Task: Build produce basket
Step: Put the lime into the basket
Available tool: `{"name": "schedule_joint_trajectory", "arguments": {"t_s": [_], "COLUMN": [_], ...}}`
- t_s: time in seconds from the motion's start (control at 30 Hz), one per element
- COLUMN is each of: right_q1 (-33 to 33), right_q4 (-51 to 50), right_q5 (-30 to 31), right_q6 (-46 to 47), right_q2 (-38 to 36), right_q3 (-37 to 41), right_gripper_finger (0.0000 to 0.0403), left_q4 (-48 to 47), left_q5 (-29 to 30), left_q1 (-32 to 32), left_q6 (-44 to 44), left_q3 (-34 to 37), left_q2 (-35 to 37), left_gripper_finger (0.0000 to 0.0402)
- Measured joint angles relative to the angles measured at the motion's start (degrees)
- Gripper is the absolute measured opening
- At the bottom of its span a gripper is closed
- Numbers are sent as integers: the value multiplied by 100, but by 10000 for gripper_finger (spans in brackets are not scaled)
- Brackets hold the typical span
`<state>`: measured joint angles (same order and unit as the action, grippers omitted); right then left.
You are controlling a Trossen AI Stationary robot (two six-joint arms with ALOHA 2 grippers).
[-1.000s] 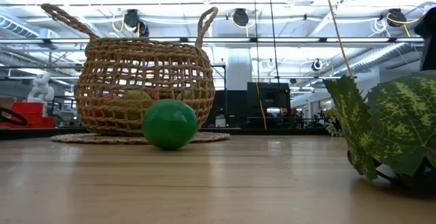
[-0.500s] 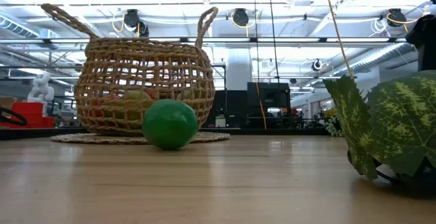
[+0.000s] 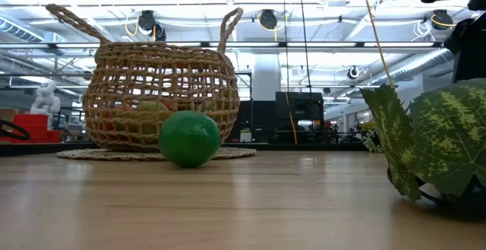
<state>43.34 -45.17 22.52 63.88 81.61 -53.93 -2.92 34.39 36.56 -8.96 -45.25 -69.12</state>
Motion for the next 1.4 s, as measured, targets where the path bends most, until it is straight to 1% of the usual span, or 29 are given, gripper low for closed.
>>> {"name": "schedule_joint_trajectory", "arguments": {"t_s": [0.17,0.33,0.47,0.57,0.67,1.07,1.17,1.33,1.4], "right_q1": [-23,-49,-108,-205,-246,-326,-326,-326,-326], "right_q4": [135,638,1016,1313,1517,1526,1526,1543,1586], "right_q5": [-7,36,-80,-326,-356,-304,-298,-302,-304], "right_q6": [-4,-12,81,1,-7,-26,-15,-13,-13], "right_q2": [4,2,9,6,6,8,8,6,6], "right_q3": [126,582,888,1135,1308,1346,1346,1346,1346], "right_gripper_finger": [381,381,380,378,377,376,359,298,286], "left_q4": [-2,-6,-4,2,2,2,2,2,2], "left_q5": [0,0,0,1,2,2,2,2,2], "left_q1": [0,0,0,0,0,0,0,0,0], "left_q6": [25,22,22,23,22,74,75,77,77], "left_q3": [0,-2,-2,-2,-2,-2,-2,-2,-2], "left_q2": [0,0,0,0,0,0,0,0,0], "left_gripper_finger": [127,127,127,127,127,127,127,127,127]}}
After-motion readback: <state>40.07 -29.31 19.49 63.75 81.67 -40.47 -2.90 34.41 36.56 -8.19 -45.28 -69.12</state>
